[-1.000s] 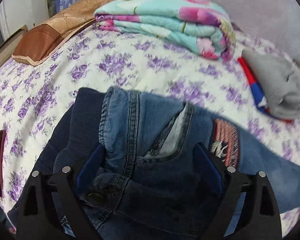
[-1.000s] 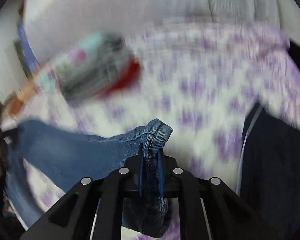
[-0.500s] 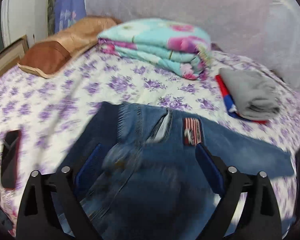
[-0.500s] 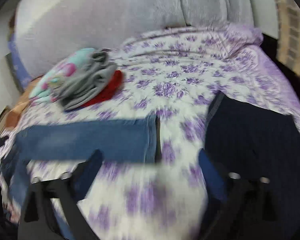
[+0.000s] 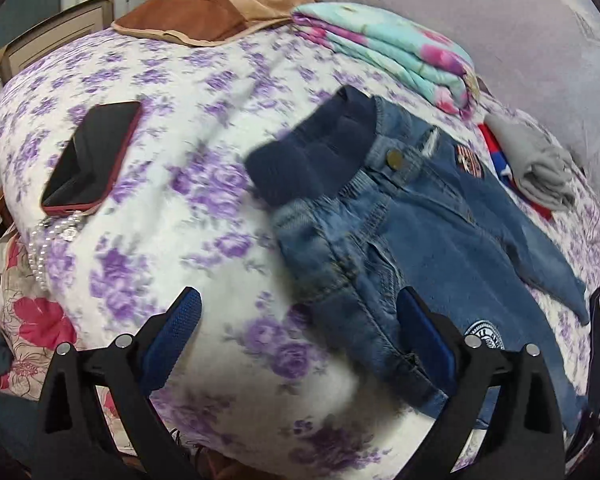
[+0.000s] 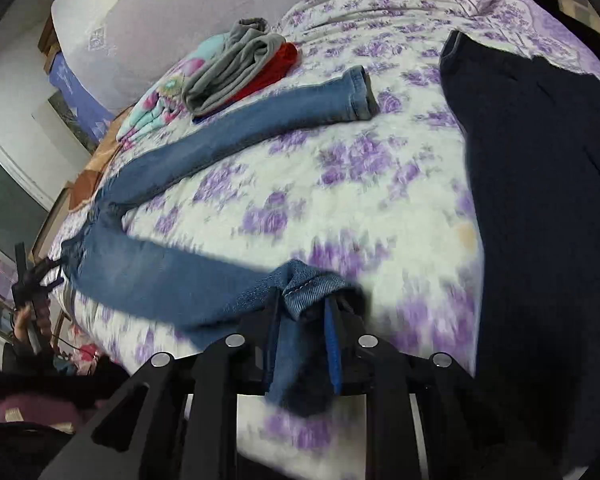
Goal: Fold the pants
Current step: 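Lift the jeans with both grippers and lay them flat on the bed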
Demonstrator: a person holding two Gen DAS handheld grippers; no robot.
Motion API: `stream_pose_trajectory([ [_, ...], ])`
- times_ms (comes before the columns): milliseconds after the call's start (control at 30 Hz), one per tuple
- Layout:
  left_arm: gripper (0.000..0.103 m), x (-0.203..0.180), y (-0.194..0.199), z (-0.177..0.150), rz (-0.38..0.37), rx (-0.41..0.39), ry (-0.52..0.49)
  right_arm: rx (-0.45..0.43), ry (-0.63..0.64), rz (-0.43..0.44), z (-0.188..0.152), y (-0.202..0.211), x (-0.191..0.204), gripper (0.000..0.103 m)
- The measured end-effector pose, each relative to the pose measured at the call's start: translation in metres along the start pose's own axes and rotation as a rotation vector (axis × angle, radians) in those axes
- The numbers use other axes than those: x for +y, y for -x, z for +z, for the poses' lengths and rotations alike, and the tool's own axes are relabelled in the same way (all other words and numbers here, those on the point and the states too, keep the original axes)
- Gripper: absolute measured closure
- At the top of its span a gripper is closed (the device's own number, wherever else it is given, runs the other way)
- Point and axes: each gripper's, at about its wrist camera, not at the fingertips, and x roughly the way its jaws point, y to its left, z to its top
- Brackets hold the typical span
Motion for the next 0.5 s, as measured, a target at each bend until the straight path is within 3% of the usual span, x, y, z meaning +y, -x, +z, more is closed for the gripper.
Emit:
stream_pose_trajectory([
  [100, 0.007, -0.011, -0.01, 0.0, -0.02, 0.027, -0.009, -0.073, 0.045, 0.047, 0.03, 0.009, 0.015, 0.085],
  [233, 0.007, -0.023, -0.014, 0.002, -0.015, 0.031, -0.018, -0.308, 0.197, 0.142, 0.073, 0.077, 0.058, 0.086],
  [333, 0.007, -0.026, -0.009, 0.002, -0.026, 0.018, -0.014, -0.455, 0.353, 0.196, 0.066, 0.13, 0.079, 0.085],
  [400, 0.007, -0.026, -0.006, 0.0, -0.032, 0.019, -0.023, -0.389, 0.395, 0.231, 0.049, 0.13, 0.067, 0.085],
  [433, 0.007, -0.025, -0.006, -0.001, -0.032, 0.024, -0.027, -0.238, 0.358, 0.241, 0.035, 0.106, 0.045, 0.084],
  [500, 0.007, -0.022, -0.009, -0.003, -0.027, 0.05, -0.039, -0.013, 0.243, 0.15, 0.006, 0.057, 0.003, 0.083],
])
